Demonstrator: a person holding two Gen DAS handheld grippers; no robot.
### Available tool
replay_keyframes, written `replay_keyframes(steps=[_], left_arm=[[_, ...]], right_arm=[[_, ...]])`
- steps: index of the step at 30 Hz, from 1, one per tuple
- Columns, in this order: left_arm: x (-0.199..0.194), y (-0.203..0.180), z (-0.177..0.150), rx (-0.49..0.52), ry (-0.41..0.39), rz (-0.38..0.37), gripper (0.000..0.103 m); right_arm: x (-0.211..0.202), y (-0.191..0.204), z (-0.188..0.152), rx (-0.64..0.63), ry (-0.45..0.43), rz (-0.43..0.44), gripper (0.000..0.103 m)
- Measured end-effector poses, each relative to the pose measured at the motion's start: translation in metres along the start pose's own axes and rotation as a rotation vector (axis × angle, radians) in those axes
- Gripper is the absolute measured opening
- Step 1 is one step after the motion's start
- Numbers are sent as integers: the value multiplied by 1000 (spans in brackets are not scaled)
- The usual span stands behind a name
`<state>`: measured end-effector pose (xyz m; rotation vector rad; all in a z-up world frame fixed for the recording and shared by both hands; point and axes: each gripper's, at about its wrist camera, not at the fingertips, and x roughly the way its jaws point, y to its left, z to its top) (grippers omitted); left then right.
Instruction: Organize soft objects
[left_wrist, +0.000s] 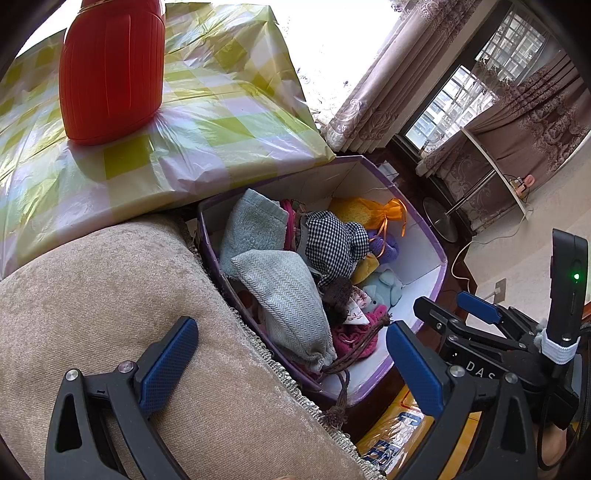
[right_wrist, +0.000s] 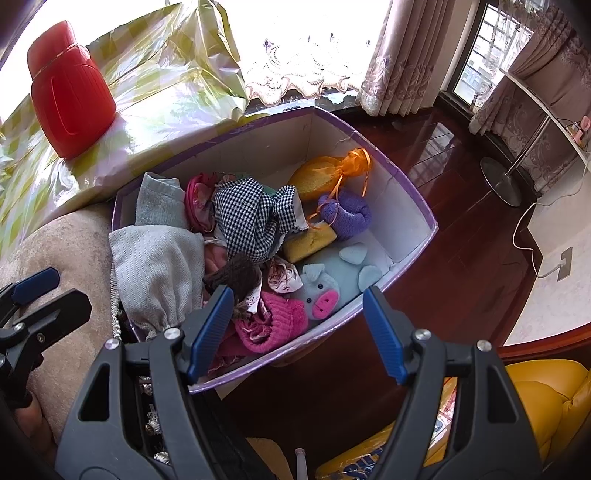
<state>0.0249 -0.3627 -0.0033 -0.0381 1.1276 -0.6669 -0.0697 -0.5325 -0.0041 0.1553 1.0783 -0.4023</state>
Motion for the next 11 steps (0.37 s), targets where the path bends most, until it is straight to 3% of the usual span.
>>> replay_keyframes(steps=[11], left_arm=[[6,-1,2,19,-1,3,103]], right_arm=[[1,-3,-3,9,5,-6,75]])
